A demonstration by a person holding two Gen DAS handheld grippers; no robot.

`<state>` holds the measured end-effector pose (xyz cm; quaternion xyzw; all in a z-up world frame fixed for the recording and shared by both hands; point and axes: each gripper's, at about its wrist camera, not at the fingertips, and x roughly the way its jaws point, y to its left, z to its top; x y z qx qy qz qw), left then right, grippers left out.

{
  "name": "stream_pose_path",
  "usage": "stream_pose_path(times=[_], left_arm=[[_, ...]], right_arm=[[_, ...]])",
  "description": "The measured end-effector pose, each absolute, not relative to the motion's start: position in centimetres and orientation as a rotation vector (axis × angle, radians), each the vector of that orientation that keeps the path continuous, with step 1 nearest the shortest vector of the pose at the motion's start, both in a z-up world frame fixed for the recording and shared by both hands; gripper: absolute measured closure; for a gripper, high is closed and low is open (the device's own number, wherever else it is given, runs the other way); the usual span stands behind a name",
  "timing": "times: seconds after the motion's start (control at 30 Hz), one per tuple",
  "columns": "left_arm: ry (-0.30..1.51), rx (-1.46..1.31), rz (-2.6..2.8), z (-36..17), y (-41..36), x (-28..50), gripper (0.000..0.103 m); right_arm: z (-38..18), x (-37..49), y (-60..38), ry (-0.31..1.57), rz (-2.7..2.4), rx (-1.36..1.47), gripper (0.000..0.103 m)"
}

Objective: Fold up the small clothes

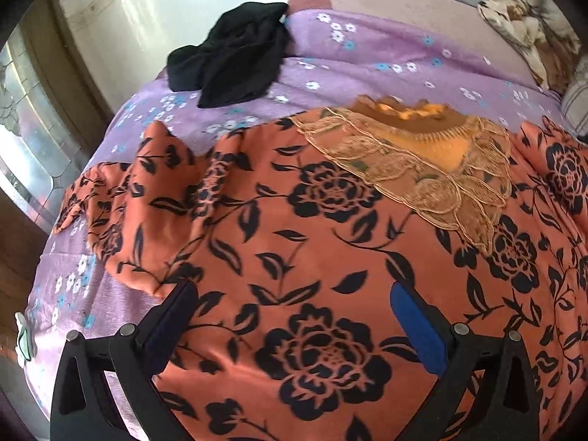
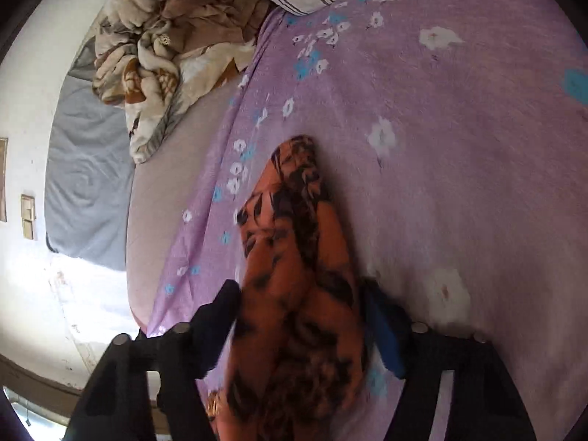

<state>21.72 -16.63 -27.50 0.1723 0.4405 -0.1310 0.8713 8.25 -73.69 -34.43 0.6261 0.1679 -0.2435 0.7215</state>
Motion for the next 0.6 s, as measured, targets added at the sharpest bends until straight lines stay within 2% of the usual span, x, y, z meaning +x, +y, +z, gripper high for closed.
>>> stream_pose_path(times=[0.07, 0.13, 0.2, 0.33, 0.4, 0.43, 0.47, 0.5, 0.6], left_arm=[[0.924, 0.365, -0.275, -27.6, -16.9, 21.8, 0.000], [0.921, 0.359, -0.262, -27.4, -16.7, 21.9, 0.000], [0.922, 0.316, -0.245, -26.8, -16.0, 22.3, 0.000], [0.905, 0.200, -0.174, -25.0, -13.1, 23.4, 0.000], [0.881, 0.156, -0.105, -24.1, -10.9, 24.0, 0.000], [0.867, 0.138, -0.060, -23.6, -9.6, 24.3, 0.000], [0.858, 0.126, -0.032, -23.3, -8.7, 24.5, 0.000], [0.847, 0.105, 0.011, -23.0, -7.2, 24.7, 0.000], [0.829, 0.048, 0.120, -22.2, -3.3, 25.1, 0.000]], right_arm=[[-34.9, 9.6, -74.0, 0.405, -0.458, 1.377, 0.084], [-34.8, 10.0, -73.4, 0.421, -0.450, 1.370, 0.091], [-33.2, 10.5, -72.2, 0.401, -0.398, 1.356, 0.093], [-24.5, 13.5, -66.3, 0.329, -0.155, 1.188, 0.093], [-20.4, 14.8, -61.4, 0.318, 0.008, 1.134, 0.088], [-18.7, 15.8, -58.5, 0.338, 0.097, 1.099, 0.075], [-17.1, 17.0, -54.6, 0.380, 0.209, 1.040, 0.027], [-16.3, 17.8, -51.8, 0.414, 0.274, 0.998, 0.002], [-16.0, 19.7, -43.5, 0.514, 0.359, 0.828, 0.000]])
